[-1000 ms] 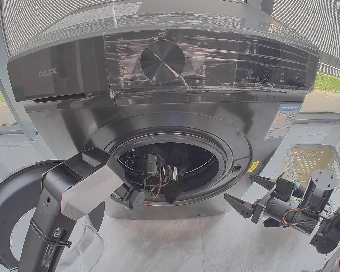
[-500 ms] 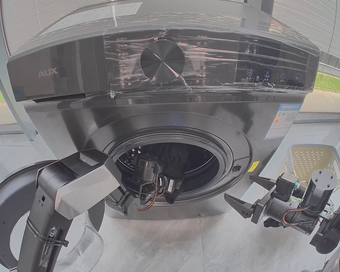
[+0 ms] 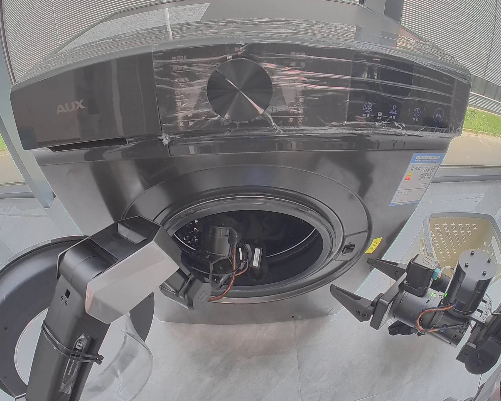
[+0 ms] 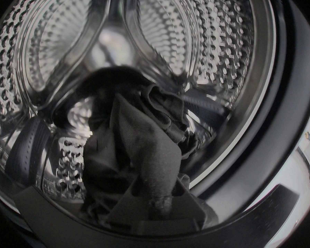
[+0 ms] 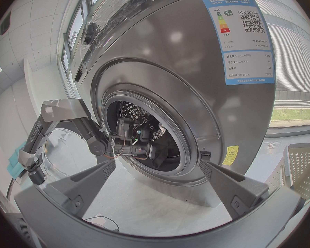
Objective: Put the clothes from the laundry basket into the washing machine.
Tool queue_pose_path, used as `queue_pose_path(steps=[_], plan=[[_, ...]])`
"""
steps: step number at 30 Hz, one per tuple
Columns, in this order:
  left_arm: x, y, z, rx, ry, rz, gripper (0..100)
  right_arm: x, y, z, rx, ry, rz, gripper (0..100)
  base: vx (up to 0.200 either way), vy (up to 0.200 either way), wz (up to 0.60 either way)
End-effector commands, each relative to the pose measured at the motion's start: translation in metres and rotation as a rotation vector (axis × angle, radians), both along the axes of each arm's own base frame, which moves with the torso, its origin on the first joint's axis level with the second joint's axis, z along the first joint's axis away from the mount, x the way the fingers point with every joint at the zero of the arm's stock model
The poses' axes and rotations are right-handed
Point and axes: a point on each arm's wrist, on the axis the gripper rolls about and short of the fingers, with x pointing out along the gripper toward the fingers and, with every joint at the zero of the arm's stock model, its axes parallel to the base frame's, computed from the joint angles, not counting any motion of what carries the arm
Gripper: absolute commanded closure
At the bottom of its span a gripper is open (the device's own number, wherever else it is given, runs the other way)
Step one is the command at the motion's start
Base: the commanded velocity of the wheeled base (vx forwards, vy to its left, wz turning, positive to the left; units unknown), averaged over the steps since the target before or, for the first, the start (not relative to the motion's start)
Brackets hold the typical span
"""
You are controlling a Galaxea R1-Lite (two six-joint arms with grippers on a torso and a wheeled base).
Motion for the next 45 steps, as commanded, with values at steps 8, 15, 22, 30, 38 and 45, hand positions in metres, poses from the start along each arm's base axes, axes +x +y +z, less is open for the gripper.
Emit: queue_pose_path(steps=[8,15,22,30,38,45], plan=[[0.048,-0.004,0.026,-0.136,-0.213,0.123,100,0.000,0.000,0.000,0.000,0.001,0.001,0,0.000,0.000,0.00],[0.058,-0.005,0.022,-0.150,-0.245,0.150,100,0.000,0.000,0.000,0.000,0.001,0.001,0,0.000,0.000,0.00],[0.060,-0.002,0.021,-0.145,-0.234,0.156,100,-0.001,0.000,-0.001,-0.003,0.006,0.001,0,0.000,0.000,0.00],[0.060,-0.002,0.019,-0.133,-0.221,0.157,0,-0.002,-0.001,-0.002,-0.006,0.009,0.001,0,0.000,0.000,0.00],[0.038,-0.006,0.012,-0.080,-0.126,0.131,0,-0.002,-0.002,-0.001,-0.005,0.008,-0.002,0,0.000,0.000,0.00],[0.011,-0.019,0.021,-0.063,-0.092,0.084,0,-0.001,-0.003,-0.001,-0.004,0.007,-0.005,0,0.000,0.000,0.00]])
